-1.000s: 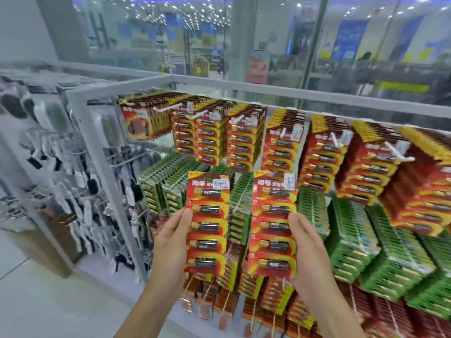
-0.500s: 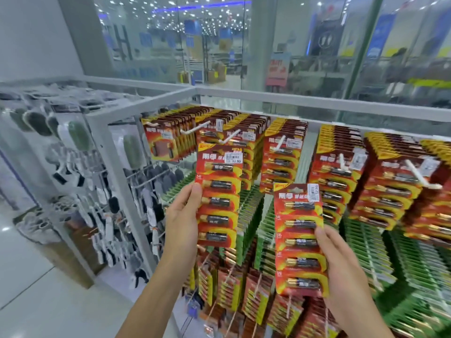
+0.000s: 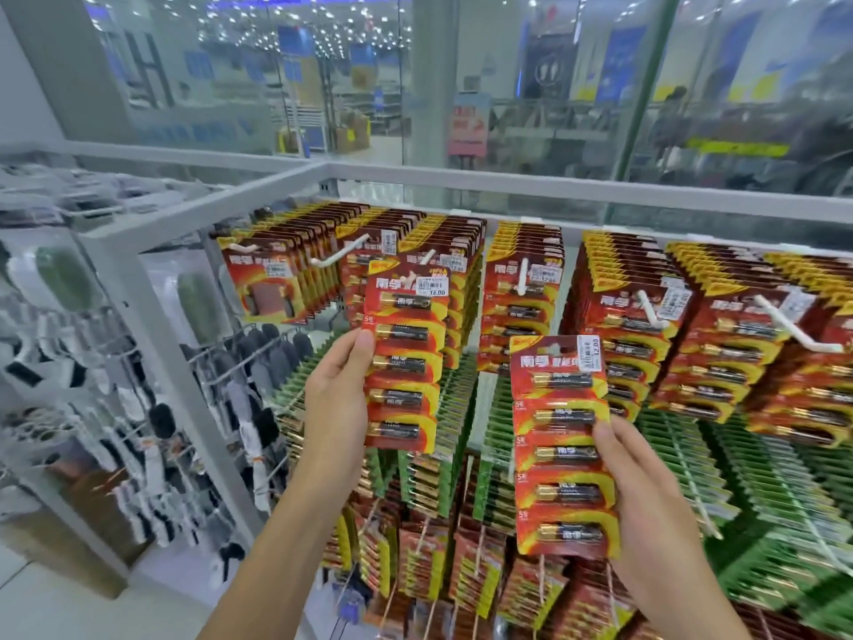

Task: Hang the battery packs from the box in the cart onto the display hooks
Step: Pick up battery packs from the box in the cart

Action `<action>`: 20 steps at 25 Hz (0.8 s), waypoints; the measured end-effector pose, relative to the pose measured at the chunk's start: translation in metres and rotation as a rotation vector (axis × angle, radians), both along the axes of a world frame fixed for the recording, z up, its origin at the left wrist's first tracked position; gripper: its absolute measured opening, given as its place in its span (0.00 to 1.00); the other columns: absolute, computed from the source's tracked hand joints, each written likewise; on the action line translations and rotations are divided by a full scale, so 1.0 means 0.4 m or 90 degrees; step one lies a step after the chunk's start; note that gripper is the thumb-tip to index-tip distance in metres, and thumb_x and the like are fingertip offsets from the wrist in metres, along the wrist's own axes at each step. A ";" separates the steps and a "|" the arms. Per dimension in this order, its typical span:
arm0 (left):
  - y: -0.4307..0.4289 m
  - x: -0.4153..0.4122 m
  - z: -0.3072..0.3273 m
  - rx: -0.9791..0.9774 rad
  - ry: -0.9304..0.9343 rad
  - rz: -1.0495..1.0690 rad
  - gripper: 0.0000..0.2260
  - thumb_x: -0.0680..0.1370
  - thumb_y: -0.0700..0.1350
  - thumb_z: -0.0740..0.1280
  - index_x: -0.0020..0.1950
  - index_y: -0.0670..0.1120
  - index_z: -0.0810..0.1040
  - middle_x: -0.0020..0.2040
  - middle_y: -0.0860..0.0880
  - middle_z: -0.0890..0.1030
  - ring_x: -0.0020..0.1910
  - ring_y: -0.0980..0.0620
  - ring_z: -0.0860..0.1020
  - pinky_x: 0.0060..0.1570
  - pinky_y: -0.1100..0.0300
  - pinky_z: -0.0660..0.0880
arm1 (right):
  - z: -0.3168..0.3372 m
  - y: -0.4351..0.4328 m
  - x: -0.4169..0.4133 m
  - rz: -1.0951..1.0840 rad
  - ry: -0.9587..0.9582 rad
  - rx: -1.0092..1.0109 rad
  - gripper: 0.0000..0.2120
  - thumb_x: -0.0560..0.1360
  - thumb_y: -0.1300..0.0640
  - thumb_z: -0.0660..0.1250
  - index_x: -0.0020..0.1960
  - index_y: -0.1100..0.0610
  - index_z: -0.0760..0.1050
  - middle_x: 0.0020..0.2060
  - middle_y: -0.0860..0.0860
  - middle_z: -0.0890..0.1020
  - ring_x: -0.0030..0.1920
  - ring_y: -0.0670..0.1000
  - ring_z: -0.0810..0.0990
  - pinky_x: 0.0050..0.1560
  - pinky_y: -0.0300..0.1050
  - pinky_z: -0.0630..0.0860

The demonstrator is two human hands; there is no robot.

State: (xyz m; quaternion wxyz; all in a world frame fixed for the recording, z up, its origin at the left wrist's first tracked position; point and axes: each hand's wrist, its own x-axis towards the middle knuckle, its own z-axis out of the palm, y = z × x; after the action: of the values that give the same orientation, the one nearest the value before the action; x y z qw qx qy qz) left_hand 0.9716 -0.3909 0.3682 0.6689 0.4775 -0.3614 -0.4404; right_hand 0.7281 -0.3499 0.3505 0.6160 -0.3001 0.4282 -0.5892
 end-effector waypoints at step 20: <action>-0.241 0.032 -0.069 -0.011 -0.255 -0.054 0.09 0.85 0.56 0.63 0.53 0.59 0.83 0.48 0.57 0.86 0.48 0.57 0.84 0.60 0.45 0.81 | 0.044 -0.054 0.152 -0.087 0.171 -0.126 0.12 0.84 0.45 0.61 0.58 0.45 0.81 0.53 0.47 0.87 0.54 0.51 0.86 0.58 0.60 0.82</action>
State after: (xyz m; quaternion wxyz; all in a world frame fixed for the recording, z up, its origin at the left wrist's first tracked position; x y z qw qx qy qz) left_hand 0.9843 -0.4874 0.3405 0.5686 0.5343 -0.5106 -0.3613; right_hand 0.7889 -0.3716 0.3680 0.4793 -0.4055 0.4659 -0.6236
